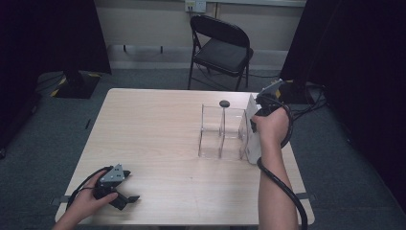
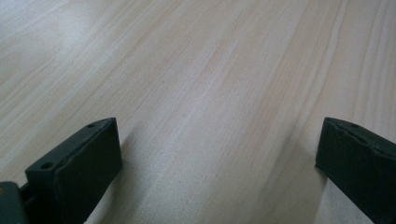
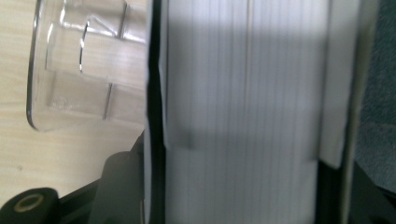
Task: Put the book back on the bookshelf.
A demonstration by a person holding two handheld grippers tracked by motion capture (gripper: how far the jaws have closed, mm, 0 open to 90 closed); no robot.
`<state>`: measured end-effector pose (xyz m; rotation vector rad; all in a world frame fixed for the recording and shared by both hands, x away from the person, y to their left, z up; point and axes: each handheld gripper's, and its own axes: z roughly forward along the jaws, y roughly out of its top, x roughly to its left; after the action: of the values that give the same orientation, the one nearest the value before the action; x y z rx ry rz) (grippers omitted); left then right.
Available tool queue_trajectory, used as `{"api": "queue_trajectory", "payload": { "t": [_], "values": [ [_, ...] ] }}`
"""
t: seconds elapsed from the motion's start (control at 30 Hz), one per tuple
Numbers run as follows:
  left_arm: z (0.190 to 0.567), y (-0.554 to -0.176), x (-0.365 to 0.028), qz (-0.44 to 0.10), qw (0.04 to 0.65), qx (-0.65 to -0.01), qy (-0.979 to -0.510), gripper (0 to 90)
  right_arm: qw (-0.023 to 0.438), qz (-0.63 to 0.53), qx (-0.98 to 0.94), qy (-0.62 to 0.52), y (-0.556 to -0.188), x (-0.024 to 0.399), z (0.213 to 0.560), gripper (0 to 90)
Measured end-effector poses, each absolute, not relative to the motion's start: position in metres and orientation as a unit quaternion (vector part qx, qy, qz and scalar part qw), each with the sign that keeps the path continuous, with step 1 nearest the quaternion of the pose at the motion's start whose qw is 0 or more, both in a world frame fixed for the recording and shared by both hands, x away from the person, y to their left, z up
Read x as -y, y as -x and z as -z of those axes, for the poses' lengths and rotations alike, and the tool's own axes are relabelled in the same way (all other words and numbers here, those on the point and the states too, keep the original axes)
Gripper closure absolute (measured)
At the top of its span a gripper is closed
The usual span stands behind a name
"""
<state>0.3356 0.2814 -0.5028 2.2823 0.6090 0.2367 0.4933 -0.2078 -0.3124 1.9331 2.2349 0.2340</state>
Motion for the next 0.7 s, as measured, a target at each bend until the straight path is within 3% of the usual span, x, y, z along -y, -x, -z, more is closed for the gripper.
{"api": "queue_trajectory", "payload": {
  "t": [0.33,0.7],
  "values": [
    [0.5027,-0.3352,-0.2814,-0.092,0.374,-0.238,-0.892,0.0,0.092,-0.080,-0.746,-0.655,-0.4920,0.2101,0.3129,50.0],
    [0.5027,-0.3353,-0.2814,-0.092,0.374,-0.238,-0.892,0.0,0.074,-0.088,-0.745,-0.657,-0.4860,0.2153,0.3115,41.0]
  ]
}}
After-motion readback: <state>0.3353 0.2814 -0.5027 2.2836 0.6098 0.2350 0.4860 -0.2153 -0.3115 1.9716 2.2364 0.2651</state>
